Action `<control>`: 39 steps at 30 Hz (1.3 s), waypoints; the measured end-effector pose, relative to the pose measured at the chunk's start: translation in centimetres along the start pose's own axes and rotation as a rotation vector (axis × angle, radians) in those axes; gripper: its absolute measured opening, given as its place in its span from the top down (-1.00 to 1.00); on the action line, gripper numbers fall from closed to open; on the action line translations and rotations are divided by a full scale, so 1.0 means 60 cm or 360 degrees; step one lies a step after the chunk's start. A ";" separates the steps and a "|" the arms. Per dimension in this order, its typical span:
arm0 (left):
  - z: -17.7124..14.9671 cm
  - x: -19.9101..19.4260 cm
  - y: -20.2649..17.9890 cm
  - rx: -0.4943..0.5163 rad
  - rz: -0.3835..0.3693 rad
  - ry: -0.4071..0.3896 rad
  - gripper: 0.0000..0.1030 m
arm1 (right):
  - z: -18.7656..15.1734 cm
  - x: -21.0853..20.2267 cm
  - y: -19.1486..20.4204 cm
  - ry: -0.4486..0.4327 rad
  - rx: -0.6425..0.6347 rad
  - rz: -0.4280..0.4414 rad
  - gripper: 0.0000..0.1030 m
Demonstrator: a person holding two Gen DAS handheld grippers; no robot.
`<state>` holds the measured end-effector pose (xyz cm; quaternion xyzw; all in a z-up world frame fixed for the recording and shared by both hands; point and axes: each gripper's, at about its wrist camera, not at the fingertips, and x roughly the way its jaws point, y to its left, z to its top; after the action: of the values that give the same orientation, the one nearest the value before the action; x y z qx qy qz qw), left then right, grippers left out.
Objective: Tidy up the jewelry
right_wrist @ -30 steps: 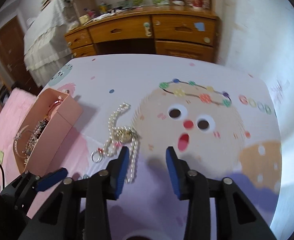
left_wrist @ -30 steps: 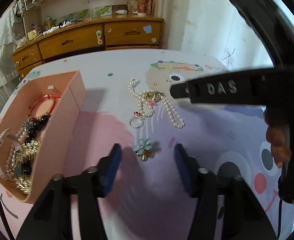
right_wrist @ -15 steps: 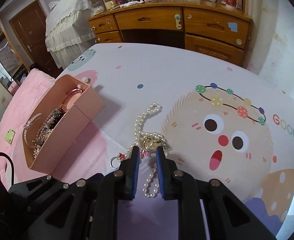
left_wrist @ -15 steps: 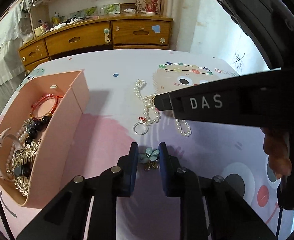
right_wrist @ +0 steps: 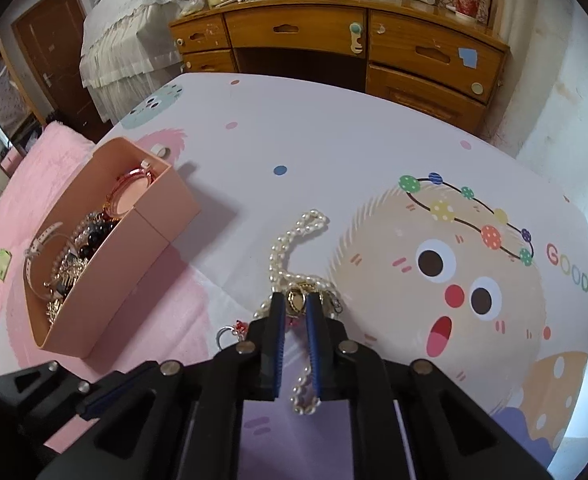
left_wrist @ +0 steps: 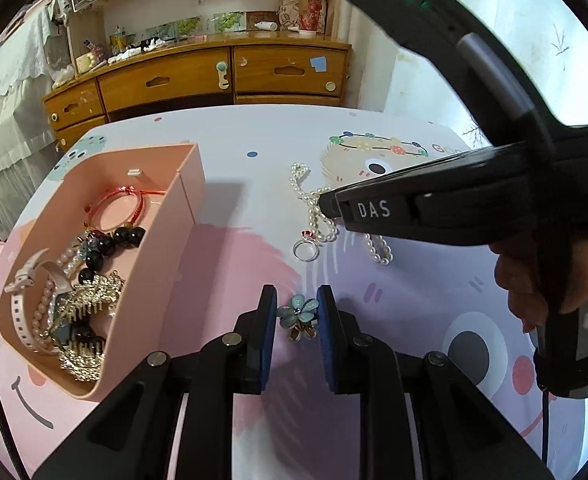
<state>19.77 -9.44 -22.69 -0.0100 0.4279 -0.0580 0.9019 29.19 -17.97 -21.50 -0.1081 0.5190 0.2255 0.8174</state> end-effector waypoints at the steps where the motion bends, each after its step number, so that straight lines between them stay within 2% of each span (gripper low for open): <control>1: 0.000 -0.002 0.001 0.0004 0.0004 -0.0003 0.65 | 0.001 0.000 0.000 -0.0001 0.0002 -0.0009 0.87; 5: -0.001 -0.017 0.005 -0.0010 -0.0010 -0.0011 0.65 | 0.001 -0.001 0.004 -0.0010 -0.0018 -0.0049 0.88; 15: 0.014 -0.060 0.023 -0.0007 -0.0010 -0.0041 0.65 | 0.013 -0.049 0.010 -0.0095 0.0037 -0.0015 0.87; 21: 0.027 -0.096 0.055 -0.0036 0.0018 -0.0072 0.65 | 0.029 -0.089 0.030 -0.0184 0.0099 0.0089 0.87; 27: 0.038 -0.120 0.097 -0.0088 0.0082 -0.0091 0.65 | 0.048 -0.118 0.070 -0.0277 0.0111 0.0277 0.87; 39: 0.043 -0.133 0.188 -0.0158 0.0274 -0.0133 0.64 | 0.071 -0.104 0.158 -0.0299 0.0019 0.0551 0.87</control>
<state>17.85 2.57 -15.65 -0.0203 0.3916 0.0415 0.9190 25.81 -9.53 -13.48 0.0092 0.4526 0.3686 0.8119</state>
